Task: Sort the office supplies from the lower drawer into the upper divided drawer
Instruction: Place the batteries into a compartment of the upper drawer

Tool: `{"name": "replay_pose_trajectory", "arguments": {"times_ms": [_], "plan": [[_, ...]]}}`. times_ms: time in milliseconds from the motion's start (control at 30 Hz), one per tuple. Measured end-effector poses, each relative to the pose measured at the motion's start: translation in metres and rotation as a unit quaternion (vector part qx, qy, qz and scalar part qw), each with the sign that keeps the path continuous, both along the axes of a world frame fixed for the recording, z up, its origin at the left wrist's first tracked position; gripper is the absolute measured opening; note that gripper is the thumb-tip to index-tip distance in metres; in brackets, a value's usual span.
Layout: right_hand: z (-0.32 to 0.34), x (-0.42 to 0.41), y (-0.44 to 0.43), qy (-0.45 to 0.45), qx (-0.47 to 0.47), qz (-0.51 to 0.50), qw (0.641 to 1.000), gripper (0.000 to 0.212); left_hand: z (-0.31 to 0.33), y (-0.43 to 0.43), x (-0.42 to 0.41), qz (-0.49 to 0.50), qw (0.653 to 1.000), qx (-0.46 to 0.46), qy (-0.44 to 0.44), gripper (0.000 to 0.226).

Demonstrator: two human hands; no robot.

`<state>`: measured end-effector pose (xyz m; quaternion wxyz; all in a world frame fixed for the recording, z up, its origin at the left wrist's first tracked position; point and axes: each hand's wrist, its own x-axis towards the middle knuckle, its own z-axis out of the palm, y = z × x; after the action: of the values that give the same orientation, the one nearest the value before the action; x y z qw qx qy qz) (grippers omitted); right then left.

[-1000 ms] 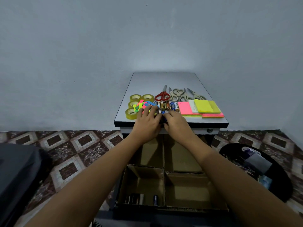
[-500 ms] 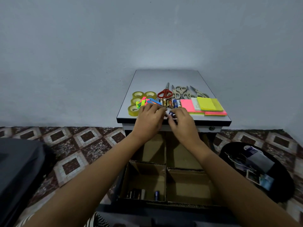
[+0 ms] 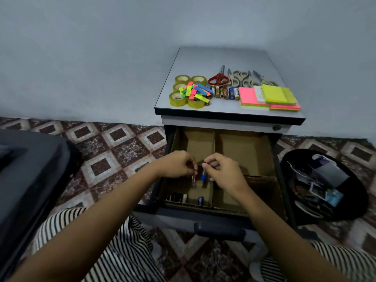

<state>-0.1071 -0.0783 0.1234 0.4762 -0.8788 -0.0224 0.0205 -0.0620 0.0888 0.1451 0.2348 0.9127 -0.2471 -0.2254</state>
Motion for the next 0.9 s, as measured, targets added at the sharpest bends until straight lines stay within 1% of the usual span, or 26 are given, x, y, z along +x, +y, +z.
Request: {"name": "replay_pose_trajectory", "arguments": {"times_ms": [67,167,267,400,633,767,900], "plan": [[-0.008,-0.003,0.003,0.006,-0.035,-0.002,0.999,0.012,-0.013,-0.004,-0.002,-0.032,0.998,0.049,0.008,0.015],[-0.011,-0.005,0.005,-0.002,-0.056,-0.014,0.998,0.014,-0.029,-0.012,-0.006,-0.056,0.996,0.067,0.011,0.018],[-0.011,-0.005,0.005,-0.004,-0.056,-0.016,0.998,0.015,-0.042,-0.017,-0.008,-0.062,0.995,0.074,0.023,0.019],[-0.011,-0.004,0.004,0.001,-0.052,-0.014,0.999,0.013,-0.06,-0.017,-0.005,-0.049,0.991,0.108,0.059,0.025],[-0.013,-0.006,0.004,0.0,-0.042,-0.009,0.999,0.013,-0.072,-0.011,0.002,-0.052,0.98,0.174,0.079,0.025],[-0.012,-0.006,0.004,0.009,-0.039,-0.008,0.999,0.014,-0.073,-0.009,0.002,-0.048,0.98,0.175,0.085,0.03],[-0.012,-0.005,0.004,0.011,-0.039,-0.009,0.999,0.015,-0.072,-0.009,0.001,-0.059,0.98,0.169,0.083,0.028]]}}
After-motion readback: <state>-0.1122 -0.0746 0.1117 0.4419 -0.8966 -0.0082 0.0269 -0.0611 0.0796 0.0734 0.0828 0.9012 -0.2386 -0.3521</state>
